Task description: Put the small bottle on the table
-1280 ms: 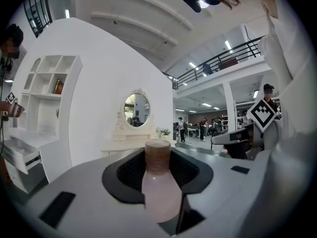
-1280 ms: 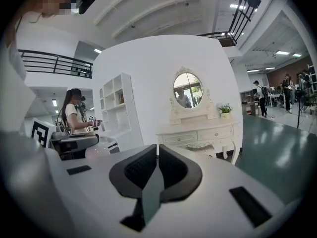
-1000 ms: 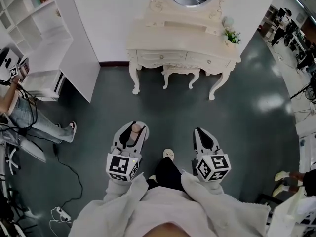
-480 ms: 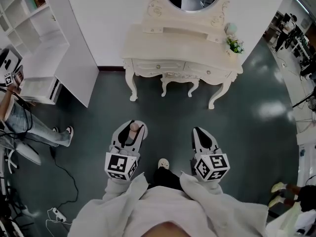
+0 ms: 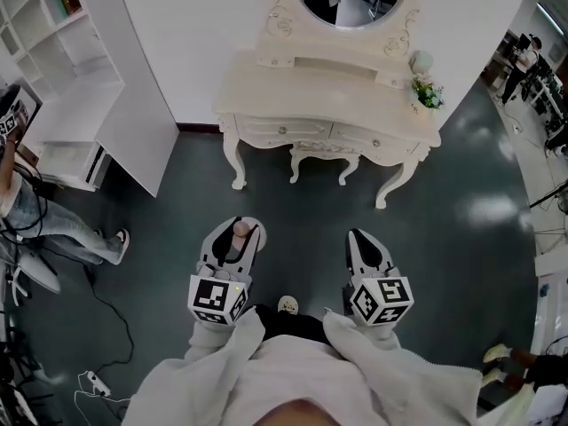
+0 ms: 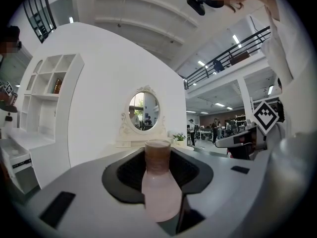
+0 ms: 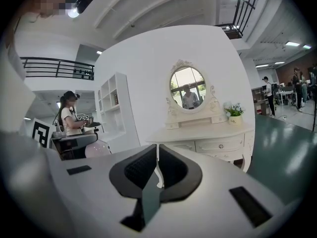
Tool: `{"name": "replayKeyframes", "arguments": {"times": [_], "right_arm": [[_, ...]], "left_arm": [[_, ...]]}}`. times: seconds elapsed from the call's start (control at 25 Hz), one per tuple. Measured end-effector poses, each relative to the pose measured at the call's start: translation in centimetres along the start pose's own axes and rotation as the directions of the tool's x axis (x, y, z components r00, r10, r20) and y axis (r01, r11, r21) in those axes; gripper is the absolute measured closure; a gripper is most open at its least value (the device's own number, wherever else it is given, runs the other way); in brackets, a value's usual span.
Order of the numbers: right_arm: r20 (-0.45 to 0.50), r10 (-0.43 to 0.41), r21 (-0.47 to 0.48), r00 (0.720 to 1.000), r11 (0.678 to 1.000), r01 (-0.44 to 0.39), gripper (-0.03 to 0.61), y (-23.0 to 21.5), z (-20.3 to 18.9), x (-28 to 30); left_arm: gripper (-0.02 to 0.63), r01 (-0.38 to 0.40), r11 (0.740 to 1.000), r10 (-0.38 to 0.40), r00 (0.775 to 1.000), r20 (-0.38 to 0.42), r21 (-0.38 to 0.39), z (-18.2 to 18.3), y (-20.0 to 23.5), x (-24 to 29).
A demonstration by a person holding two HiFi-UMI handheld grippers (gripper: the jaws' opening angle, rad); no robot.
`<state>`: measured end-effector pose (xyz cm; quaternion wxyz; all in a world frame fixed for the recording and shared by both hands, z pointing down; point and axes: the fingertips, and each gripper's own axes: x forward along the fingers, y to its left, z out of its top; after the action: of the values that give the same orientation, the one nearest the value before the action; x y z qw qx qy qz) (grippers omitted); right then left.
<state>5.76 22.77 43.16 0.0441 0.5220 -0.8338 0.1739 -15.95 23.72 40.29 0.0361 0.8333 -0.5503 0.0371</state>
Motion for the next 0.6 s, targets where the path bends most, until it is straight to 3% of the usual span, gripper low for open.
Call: {"name": "replayKeyframes", "arguments": {"times": [0.6], "right_arm": [[-0.007,0.010,0.039,1.000,0.999,-0.010,0.538,-2.0,-0.2,2.1]], "left_arm": [[0.459,-0.017,1.000,0.017,1.000,-0.015,0.006,-0.4,0.8,2.3]]}}
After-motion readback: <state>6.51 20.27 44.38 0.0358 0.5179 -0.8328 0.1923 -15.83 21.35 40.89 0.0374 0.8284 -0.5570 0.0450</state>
